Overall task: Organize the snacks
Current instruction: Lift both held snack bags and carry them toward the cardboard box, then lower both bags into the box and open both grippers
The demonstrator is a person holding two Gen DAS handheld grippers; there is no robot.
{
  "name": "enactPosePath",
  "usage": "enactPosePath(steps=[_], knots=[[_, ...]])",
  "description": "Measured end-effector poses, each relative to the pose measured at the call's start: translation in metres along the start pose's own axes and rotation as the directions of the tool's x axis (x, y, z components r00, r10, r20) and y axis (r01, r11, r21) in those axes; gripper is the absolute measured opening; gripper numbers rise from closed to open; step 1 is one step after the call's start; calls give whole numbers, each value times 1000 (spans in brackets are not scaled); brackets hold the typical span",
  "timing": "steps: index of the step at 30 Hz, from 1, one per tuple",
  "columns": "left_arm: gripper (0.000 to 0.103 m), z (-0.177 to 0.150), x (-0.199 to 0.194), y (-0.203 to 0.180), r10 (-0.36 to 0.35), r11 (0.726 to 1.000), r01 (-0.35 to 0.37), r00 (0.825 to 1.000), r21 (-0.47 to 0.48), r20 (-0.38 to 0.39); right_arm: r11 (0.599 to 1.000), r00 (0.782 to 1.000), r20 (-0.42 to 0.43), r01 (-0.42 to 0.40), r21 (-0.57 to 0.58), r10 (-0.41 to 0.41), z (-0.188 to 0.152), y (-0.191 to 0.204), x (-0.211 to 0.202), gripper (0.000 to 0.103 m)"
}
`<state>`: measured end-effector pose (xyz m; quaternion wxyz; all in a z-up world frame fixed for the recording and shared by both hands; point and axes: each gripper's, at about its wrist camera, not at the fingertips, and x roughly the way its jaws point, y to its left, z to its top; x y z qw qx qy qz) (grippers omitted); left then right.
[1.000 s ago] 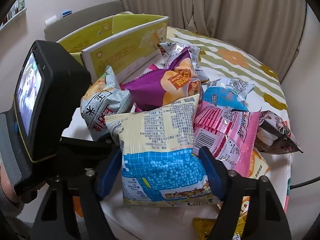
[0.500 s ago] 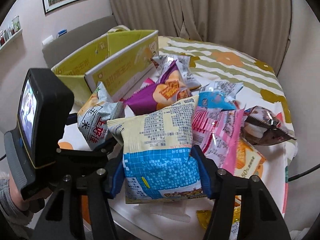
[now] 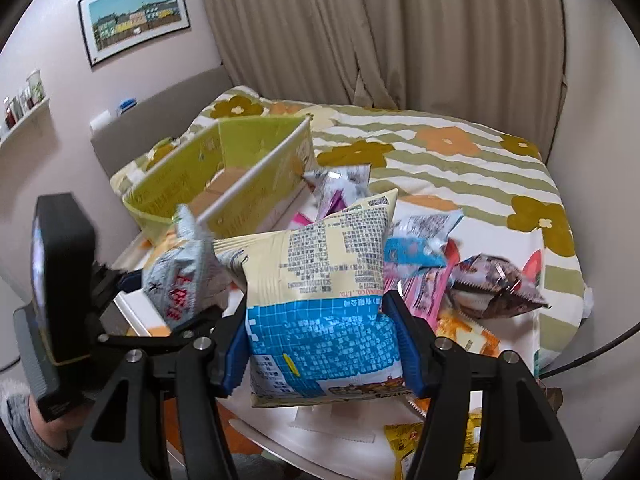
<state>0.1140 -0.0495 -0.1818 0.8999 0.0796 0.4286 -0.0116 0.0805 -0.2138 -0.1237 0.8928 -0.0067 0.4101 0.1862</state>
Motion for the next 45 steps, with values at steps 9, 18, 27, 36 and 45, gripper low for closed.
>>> enactPosePath(steps=[9, 18, 27, 36, 45], knots=[[72, 39, -35, 38, 32, 997, -26, 995, -66, 92, 1000, 997, 72, -15, 0, 15, 50, 1, -15, 57], [72, 108, -19, 119, 27, 997, -16, 989, -74, 148, 997, 993, 112, -47, 56, 40, 120, 30, 12, 57], [72, 168, 61, 210, -28, 999, 31, 998, -45, 60, 993, 997, 73, -13, 114, 4, 186, 82, 88, 57], [72, 199, 138, 237, -107, 992, 109, 994, 61, -37, 968, 997, 2, 76, 239, -79, 213, 108, 149, 57], [103, 205, 188, 250, -146, 984, 156, 983, 88, -112, 933, 986, -69, 166, 319, -152, 215, 108, 181, 57]])
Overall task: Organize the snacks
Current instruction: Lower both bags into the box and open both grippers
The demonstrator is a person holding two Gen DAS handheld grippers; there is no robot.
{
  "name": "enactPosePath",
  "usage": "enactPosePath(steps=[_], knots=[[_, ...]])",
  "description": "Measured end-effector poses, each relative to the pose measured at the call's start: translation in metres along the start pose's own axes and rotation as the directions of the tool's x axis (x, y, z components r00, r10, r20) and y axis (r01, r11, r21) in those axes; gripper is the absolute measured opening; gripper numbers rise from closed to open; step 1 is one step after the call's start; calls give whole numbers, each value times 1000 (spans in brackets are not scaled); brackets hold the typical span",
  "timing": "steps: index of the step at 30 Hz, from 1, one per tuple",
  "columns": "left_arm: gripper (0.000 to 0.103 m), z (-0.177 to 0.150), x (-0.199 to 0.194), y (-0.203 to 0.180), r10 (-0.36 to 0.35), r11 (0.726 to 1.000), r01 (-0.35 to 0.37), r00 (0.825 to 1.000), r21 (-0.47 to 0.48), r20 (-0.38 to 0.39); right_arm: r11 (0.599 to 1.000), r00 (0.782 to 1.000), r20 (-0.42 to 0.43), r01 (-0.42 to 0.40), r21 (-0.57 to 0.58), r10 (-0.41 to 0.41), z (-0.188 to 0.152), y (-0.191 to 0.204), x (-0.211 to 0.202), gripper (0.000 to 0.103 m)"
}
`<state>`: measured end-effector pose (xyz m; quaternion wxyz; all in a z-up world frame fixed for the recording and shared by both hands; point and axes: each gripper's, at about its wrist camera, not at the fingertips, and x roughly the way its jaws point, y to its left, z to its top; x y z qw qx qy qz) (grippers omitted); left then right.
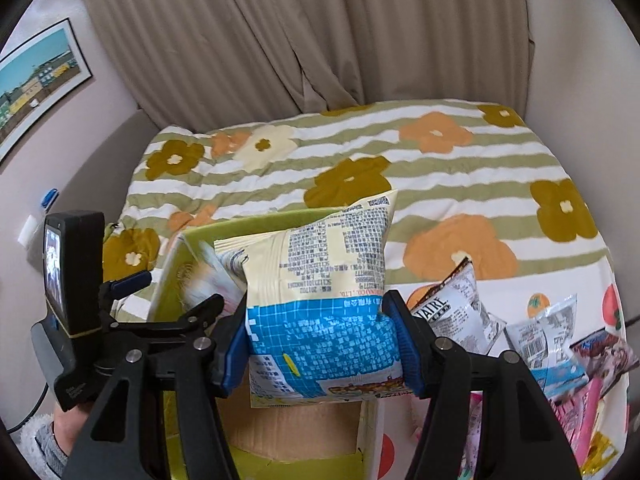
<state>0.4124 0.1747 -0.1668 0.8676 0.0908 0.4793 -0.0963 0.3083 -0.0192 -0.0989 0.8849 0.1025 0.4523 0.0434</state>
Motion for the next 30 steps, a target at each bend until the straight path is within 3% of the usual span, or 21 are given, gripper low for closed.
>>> enactPosePath(steps=[3, 12, 21, 23, 24, 25, 30], knots=[[103, -8, 2, 5, -31, 1000, 31, 999, -1, -13, 1000, 1000, -18, 12, 3, -12, 1, 2, 11, 57], [103, -26, -16, 15, -8, 1000, 7, 1000, -10, -22, 999, 999, -39, -23, -36, 22, 14, 15, 38, 58], [103, -33, -23, 35, 19, 998, -20, 1000, -52, -22, 977, 991, -94, -116, -180, 100, 36, 61, 72, 60], [103, -34, -21, 37, 23, 998, -24, 999, -54, -32, 973, 990, -79, -127, -192, 114, 37, 67, 76, 72], [103, -35, -20, 37, 23, 998, -25, 999, -56, -35, 971, 989, -67, -141, -193, 131, 37, 67, 76, 92], [103, -36, -20, 37, 22, 998, -24, 999, -57, -38, 970, 988, -61, -149, -193, 140, 36, 67, 76, 103], [103, -39, -17, 34, 12, 998, -15, 999, -55, -47, 973, 990, -79, -132, -191, 119, 31, 61, 72, 103]])
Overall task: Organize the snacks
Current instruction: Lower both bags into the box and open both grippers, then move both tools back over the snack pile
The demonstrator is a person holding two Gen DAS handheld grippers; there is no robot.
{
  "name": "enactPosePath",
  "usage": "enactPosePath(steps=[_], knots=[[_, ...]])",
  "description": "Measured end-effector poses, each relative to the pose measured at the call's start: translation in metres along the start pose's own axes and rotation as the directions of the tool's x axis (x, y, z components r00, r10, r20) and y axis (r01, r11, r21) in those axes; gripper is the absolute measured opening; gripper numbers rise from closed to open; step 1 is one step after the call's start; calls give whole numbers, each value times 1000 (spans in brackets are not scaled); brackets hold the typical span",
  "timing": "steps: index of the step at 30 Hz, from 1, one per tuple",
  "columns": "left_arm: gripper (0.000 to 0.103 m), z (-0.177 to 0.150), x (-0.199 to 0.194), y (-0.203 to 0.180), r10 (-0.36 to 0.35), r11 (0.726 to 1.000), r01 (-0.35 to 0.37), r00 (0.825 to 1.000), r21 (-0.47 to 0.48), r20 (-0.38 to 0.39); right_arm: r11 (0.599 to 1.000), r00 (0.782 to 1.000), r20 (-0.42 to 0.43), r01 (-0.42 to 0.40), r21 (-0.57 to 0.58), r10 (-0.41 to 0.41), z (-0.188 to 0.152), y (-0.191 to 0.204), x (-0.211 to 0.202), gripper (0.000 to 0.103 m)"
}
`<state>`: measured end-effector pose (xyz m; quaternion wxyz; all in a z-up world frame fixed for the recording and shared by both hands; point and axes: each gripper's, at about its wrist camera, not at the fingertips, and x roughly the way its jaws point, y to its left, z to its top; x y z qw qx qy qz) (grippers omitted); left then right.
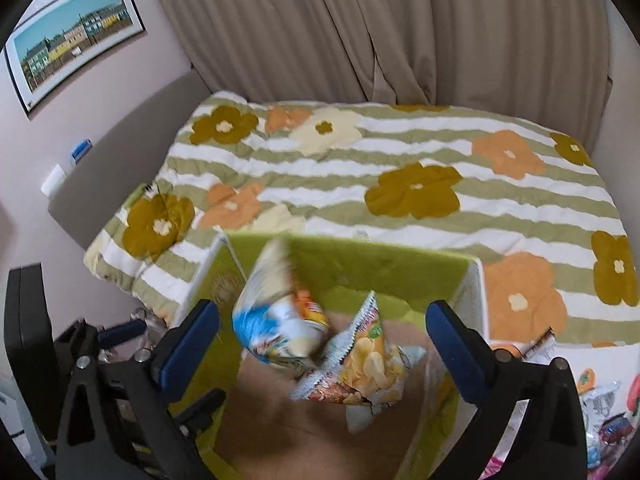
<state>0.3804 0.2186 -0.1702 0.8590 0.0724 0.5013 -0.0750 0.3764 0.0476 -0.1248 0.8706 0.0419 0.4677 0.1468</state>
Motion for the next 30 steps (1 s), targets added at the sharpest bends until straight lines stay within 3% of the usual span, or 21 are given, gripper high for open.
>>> enactPosePath(steps=[8, 19, 24, 30], knots=[[103, 1, -4, -5, -12, 1000, 11, 1000, 17, 17, 999, 999, -7, 34, 23, -34, -10, -9, -12, 103], [103, 4, -40, -15, -13, 1000, 11, 996, 28, 92, 997, 995, 69, 65, 34, -67, -16, -6, -56, 103], [103, -4, -71, -27, 17, 1000, -17, 989, -3, 145, 996, 989, 117, 85, 16, -86, -26, -12, -92, 103], [103, -26, -115, -52, 65, 993, -43, 977, -111, 202, 996, 983, 162, 84, 18, -86, -52, -44, -144, 103]])
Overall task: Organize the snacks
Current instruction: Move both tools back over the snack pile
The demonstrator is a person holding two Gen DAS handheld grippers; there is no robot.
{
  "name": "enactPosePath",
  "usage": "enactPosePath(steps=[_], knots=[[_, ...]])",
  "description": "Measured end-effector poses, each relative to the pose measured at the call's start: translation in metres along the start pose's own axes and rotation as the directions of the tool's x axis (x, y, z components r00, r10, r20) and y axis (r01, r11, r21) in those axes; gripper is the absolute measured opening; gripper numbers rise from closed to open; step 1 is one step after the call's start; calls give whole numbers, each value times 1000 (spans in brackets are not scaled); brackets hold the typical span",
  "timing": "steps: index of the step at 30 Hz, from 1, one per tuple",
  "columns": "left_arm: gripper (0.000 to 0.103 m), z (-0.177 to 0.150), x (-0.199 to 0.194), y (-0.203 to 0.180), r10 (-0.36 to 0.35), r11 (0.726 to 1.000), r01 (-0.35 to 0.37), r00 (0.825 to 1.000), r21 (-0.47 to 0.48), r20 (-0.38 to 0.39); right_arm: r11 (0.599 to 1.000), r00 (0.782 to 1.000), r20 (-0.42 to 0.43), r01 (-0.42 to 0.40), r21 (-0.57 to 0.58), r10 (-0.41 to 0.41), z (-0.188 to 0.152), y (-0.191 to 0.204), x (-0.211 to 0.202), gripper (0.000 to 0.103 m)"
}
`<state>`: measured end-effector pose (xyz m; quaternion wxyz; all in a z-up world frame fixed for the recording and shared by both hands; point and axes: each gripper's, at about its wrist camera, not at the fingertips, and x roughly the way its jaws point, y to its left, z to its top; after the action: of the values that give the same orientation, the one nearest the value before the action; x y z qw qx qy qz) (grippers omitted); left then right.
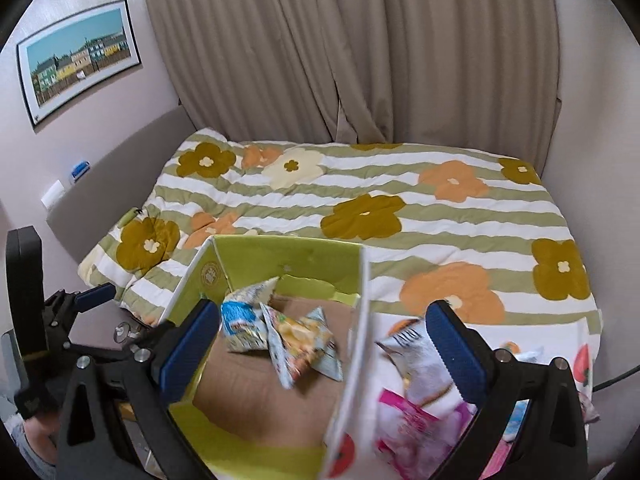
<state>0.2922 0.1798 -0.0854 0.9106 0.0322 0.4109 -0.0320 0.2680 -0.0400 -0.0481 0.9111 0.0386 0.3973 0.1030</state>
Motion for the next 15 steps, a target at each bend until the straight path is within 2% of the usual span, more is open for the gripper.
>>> enactPosePath(steps=[4, 9, 15], knots=[[103, -15, -27, -30, -7, 1000, 8, 1000, -27, 28, 1000, 1000, 18, 12, -3, -12, -20, -32, -39, 103], [103, -41, -55, -87, -50, 998, 51, 998, -21, 49, 997, 997, 32, 66, -31, -65, -54, -70, -84, 103], [103, -84, -74, -152, -105, 994, 105, 994, -11, 33, 996, 996, 33, 84, -9, -83, -93, -121, -126, 103]])
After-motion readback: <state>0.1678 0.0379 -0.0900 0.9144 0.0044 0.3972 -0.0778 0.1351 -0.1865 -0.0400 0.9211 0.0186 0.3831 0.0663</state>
